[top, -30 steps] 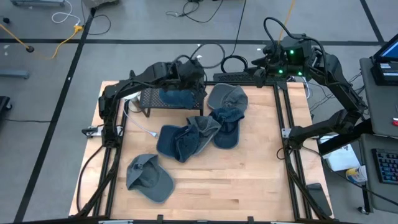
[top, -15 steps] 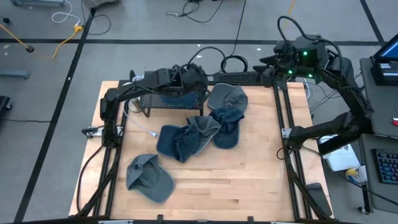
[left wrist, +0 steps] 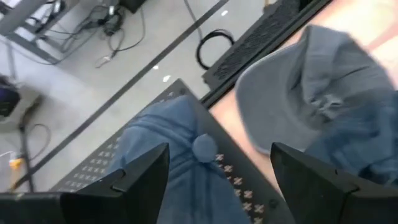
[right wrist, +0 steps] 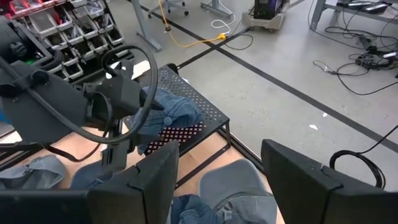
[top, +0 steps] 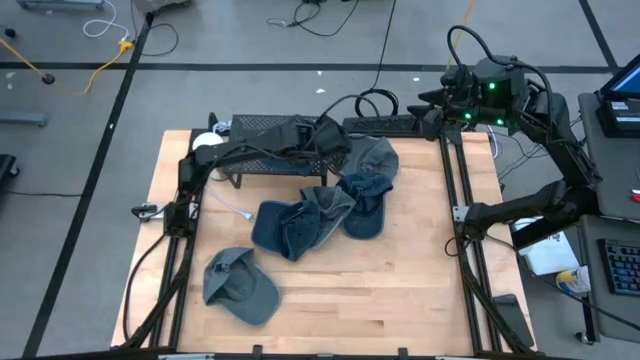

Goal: Pick & Place hat
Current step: Put the top right blue cap on the shelf

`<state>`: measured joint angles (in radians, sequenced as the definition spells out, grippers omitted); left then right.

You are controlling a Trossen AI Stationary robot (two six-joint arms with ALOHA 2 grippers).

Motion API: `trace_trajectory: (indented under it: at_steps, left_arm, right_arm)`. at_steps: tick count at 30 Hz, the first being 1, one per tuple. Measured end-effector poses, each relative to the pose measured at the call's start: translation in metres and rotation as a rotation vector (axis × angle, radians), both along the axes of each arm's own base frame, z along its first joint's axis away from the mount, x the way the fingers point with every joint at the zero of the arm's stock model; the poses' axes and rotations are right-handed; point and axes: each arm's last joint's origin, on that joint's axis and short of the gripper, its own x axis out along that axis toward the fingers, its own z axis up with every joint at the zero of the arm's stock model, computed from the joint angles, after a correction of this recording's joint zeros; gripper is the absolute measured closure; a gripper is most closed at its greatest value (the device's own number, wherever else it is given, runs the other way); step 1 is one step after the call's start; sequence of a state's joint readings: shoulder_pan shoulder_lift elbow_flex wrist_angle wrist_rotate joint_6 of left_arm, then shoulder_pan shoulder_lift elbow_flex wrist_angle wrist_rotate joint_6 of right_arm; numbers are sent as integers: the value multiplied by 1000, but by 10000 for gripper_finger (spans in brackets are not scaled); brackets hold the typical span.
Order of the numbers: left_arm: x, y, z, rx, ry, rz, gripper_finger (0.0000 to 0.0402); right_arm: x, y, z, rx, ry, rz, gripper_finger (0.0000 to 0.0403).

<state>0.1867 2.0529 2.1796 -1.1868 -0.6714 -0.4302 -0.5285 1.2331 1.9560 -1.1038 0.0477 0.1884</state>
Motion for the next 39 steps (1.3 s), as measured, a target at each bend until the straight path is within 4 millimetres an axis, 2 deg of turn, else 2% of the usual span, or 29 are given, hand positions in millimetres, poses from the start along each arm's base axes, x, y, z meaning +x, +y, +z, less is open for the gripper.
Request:
trace_trajectory:
  at_steps: [8,12,16,23,25,30,35,39]
  left_arm:
    - [1,3,-10,0,75,1,126]
    - [-3,8,-9,4,58,59,146]
    - [-12,13,-10,-33,86,114,210]
    - [-17,21,-12,-105,106,120,364]
    - [-18,21,-11,-103,115,110,388]
    - [-26,18,-11,-111,175,130,381]
    - [-34,18,-12,-120,251,147,394]
    - [-38,18,-12,-99,288,166,382]
  right_arm:
    - [0,0,1,-20,1,9,179]
    - [1,-1,3,-35,-22,9,179]
    - [2,-1,4,-41,-33,9,179]
    - [3,-2,9,-66,-75,9,179]
    - [3,-2,10,-72,-85,8,179]
    - [3,-2,10,-74,-87,8,179]
    - [3,-2,10,-74,-87,9,179]
    - [3,-2,10,-74,-87,9,179]
